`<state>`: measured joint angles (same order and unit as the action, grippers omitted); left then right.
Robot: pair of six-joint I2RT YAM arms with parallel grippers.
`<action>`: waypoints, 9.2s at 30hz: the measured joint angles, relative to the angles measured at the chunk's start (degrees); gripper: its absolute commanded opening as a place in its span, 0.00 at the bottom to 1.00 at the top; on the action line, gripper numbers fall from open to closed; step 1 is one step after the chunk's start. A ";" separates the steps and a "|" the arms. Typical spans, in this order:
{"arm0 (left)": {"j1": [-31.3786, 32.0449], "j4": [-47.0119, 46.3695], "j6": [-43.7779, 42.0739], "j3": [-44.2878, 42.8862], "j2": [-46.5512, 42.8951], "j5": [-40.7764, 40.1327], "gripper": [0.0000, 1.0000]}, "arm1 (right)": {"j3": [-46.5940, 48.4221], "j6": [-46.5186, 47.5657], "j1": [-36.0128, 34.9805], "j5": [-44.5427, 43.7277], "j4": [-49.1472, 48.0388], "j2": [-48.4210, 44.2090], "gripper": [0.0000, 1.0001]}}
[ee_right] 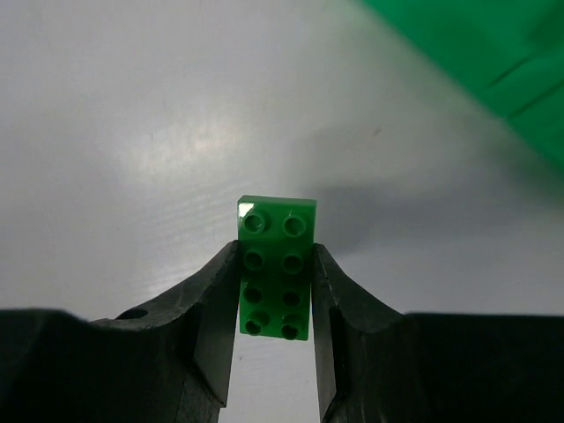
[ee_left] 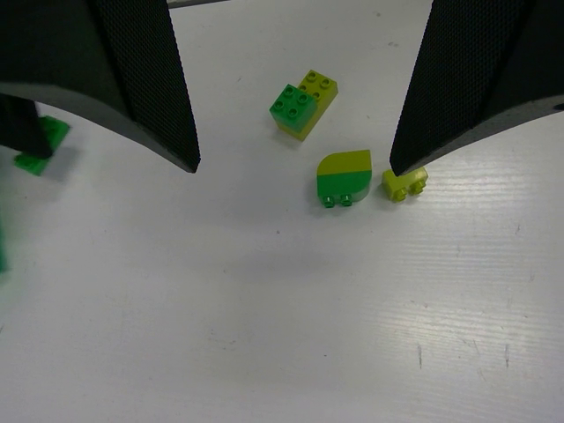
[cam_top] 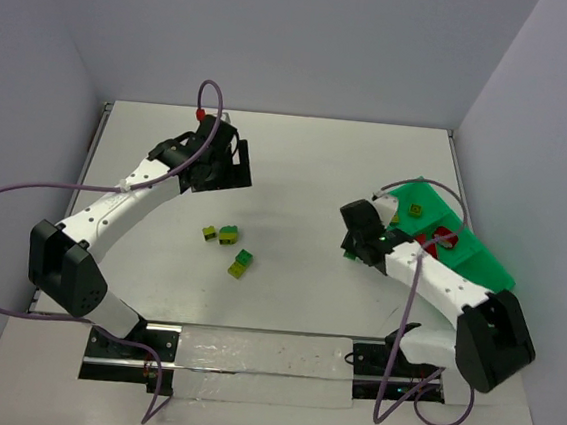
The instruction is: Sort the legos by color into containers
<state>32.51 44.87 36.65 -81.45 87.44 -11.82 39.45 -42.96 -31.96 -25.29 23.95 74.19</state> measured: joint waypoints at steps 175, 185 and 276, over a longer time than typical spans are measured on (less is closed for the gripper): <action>-4.99 -1.59 -11.25 12.61 -11.69 19.44 0.91 | 12.36 21.83 6.25 56.52 -11.70 3.86 0.01; 8.85 -3.46 -19.95 10.02 -6.62 31.39 0.91 | 11.42 16.50 11.99 75.63 -10.83 6.18 0.01; 14.67 -3.20 -25.56 1.66 -1.23 19.92 0.00 | -0.89 2.30 53.76 -18.80 11.06 -22.57 0.63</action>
<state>47.18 41.67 11.09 -79.79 86.21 8.10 38.56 -40.65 21.80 -44.09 35.01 51.62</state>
